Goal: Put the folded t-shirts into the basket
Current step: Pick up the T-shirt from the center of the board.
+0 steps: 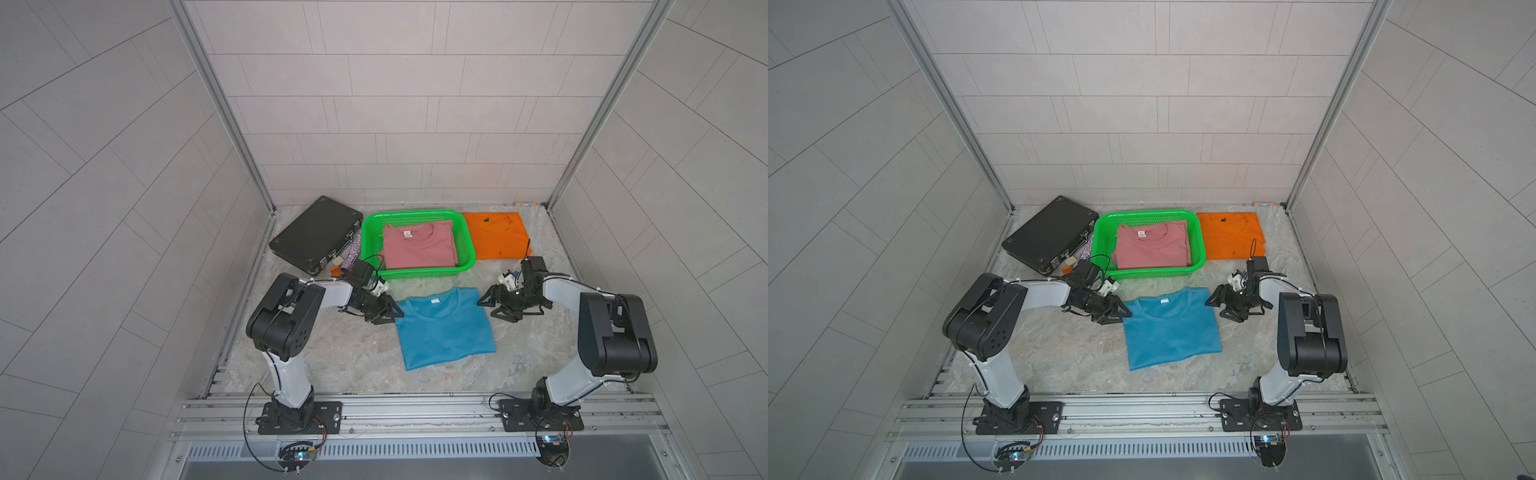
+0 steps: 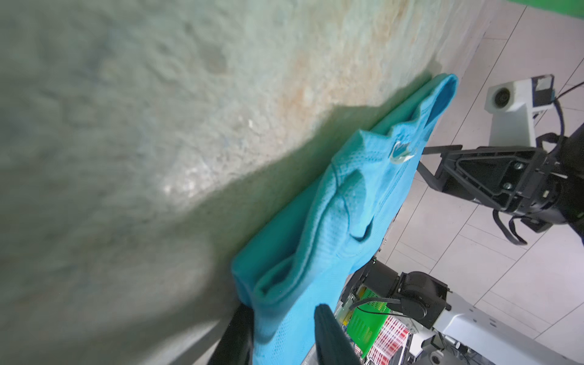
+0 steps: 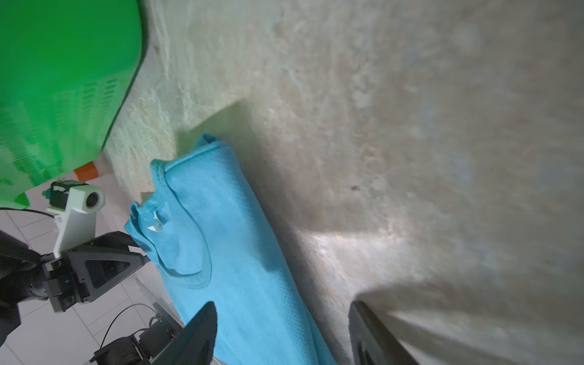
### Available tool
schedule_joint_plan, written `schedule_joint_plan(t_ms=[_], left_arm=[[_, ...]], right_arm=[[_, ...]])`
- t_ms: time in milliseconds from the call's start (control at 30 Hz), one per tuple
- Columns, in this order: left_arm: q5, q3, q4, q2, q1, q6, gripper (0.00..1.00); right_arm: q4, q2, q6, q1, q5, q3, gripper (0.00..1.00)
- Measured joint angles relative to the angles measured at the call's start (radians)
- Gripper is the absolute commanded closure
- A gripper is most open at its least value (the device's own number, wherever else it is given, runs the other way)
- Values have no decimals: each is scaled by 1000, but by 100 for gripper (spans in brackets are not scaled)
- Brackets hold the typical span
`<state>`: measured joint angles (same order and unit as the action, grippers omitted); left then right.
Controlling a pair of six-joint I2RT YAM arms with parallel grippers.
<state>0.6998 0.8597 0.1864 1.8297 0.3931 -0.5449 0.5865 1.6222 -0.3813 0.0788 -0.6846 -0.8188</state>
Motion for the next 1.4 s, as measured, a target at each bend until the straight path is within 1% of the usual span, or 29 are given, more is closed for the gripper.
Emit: schedule_joint_plan(t_ms=[200, 267, 300, 333, 500, 600, 633, 800, 933, 1000, 1133, 1400], left_arm=[[3, 12, 13, 11, 1, 3, 72], [2, 21, 23, 21, 2, 5, 84], [0, 25, 27, 28, 2, 8, 95], [-4, 30, 32, 37, 2, 14, 100], [8, 53, 53, 57, 3, 23, 100], [6, 53, 55, 56, 3, 27, 100], [4, 53, 56, 55, 3, 29, 100], [-14, 53, 65, 46, 3, 45, 100], [-26, 53, 86, 36, 3, 60, 100], [-27, 53, 100, 33, 3, 74, 100], [-26, 63, 150, 33, 3, 113, 100], [-30, 71, 211, 26, 0, 164, 100]], right_arm=[[-65, 71, 11, 0, -92, -31, 35], [-81, 88, 12, 0, -113, -41, 35], [-85, 94, 13, 0, -118, -46, 36], [-87, 101, 13, 0, -124, -51, 36], [-93, 117, 19, -1, -125, -62, 42], [-93, 117, 21, -8, -111, -62, 48], [-93, 117, 20, -14, -104, -63, 52], [-71, 129, 24, -57, -56, -77, 78], [-61, 133, 29, -64, -40, -77, 97], [-73, 129, 28, -64, -45, -70, 100], [-87, 77, 29, -68, -53, -35, 100], [-131, -127, 30, -96, -53, 22, 100]])
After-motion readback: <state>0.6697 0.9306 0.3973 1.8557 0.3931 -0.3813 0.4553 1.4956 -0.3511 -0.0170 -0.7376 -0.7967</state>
